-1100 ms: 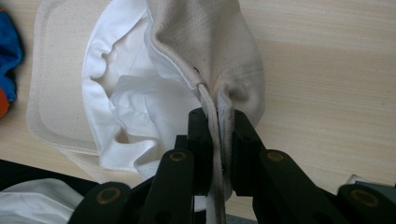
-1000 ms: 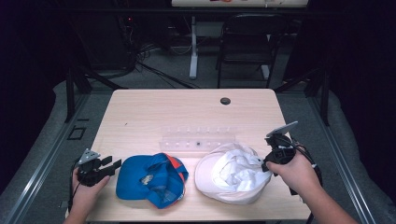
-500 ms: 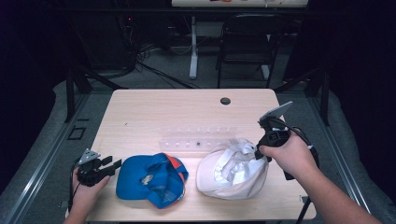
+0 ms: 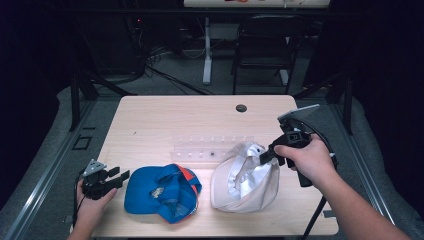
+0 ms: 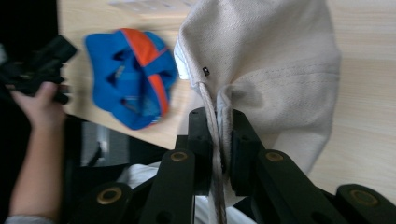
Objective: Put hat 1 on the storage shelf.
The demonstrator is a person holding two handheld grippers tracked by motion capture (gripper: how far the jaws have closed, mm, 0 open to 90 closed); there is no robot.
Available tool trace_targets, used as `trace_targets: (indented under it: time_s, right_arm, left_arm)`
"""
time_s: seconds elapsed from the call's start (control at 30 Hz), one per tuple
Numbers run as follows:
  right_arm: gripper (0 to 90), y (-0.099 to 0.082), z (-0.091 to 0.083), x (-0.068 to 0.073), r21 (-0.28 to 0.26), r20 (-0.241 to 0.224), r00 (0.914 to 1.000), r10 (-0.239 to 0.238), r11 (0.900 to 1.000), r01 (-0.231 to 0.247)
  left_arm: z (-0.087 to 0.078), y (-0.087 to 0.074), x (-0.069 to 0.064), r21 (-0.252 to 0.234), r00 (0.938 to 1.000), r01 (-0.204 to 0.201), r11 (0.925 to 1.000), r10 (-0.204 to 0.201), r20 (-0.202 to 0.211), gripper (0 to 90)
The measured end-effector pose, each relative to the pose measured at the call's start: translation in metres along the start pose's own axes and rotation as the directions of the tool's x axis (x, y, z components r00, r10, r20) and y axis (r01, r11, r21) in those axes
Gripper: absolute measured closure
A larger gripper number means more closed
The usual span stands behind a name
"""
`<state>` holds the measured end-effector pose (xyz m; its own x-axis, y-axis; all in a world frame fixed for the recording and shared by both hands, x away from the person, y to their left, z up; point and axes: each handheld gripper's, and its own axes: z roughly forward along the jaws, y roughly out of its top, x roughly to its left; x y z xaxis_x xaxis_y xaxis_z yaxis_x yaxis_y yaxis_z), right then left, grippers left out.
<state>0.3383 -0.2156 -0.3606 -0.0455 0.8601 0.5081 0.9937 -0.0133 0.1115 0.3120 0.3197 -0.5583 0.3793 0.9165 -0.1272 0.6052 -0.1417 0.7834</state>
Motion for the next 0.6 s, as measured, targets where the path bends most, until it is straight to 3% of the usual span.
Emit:
trace_targets:
  time_s: [0.1,0.2,0.23,0.33,0.4,0.6]
  right_arm:
    - [81.9,-0.001,-0.005,0.001,-0.003,-0.096,0.9954,0.001,1.0,-0.001]
    - [82.0,-0.002,-0.007,0.003,-0.006,-0.135,0.9908,0.012,0.9999,-0.013]
    - [81.9,-0.002,-0.011,0.004,-0.009,-0.182,0.9831,0.017,0.9998,-0.019]
    - [81.9,-0.003,-0.012,0.005,-0.016,-0.213,0.9767,0.022,0.9995,-0.026]
    - [82.0,-0.003,-0.015,0.005,-0.027,-0.221,0.9753,-0.004,0.9996,-0.002]
    - [82.0,-0.005,-0.025,0.004,-0.084,-0.265,0.9641,-0.011,0.9964,-0.012]
  left_arm:
    - [-0.001,0.001,-0.001,0.009,1.0,-0.004,0.9999,0.004,0.003,51.7]
    - [0.0,0.0,-0.001,-0.003,1.0,-0.003,1.0,0.003,0.0,51.7]
    - [-0.001,0.001,-0.001,0.008,1.0,-0.006,1.0,0.006,0.002,51.7]
    - [0.0,0.0,-0.001,-0.002,1.0,-0.003,1.0,0.003,0.0,51.7]
    - [0.0,0.0,-0.001,-0.002,1.0,-0.002,1.0,0.002,0.0,51.7]
    - [0.0,0.0,-0.002,0.014,1.0,-0.008,0.9999,0.008,0.001,51.7]
